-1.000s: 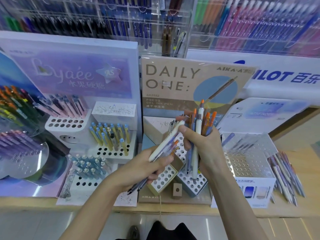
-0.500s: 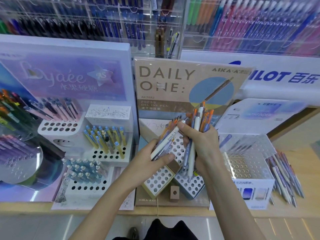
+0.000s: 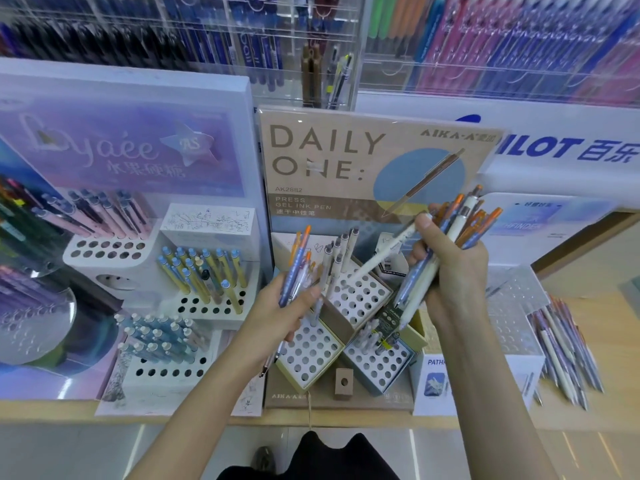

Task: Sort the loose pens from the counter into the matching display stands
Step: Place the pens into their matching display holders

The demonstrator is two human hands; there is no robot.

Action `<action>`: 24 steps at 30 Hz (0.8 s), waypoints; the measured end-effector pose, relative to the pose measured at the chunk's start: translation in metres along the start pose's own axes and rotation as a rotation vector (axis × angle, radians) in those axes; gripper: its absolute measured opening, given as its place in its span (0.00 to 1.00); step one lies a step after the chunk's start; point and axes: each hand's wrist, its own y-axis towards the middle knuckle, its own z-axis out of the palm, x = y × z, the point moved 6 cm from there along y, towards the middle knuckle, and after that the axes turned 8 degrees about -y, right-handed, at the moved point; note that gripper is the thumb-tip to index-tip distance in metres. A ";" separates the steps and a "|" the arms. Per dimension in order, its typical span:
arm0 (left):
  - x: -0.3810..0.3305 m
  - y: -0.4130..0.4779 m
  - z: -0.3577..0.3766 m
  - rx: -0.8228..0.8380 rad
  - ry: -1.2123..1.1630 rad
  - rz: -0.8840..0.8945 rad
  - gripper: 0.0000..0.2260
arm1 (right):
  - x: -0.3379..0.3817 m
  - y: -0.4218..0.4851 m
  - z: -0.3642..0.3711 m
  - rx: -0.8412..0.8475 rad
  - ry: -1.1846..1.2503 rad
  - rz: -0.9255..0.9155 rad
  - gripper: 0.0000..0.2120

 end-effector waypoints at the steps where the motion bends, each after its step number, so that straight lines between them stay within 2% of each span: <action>1: 0.000 0.000 0.000 -0.005 -0.017 0.000 0.12 | 0.000 0.001 -0.003 -0.003 -0.039 -0.013 0.04; 7: -0.003 0.001 0.005 -0.032 -0.071 -0.006 0.14 | -0.020 0.009 -0.008 -0.034 -0.217 0.006 0.04; 10: -0.006 0.001 0.003 -0.040 -0.090 0.006 0.12 | -0.024 0.016 -0.005 -0.042 -0.285 -0.040 0.04; 12: -0.008 0.000 0.001 -0.049 -0.104 0.014 0.14 | -0.026 0.020 -0.002 -0.033 -0.319 -0.064 0.04; 24: -0.004 -0.003 -0.008 -0.113 -0.148 0.003 0.18 | -0.043 0.021 0.012 0.048 -0.339 -0.060 0.05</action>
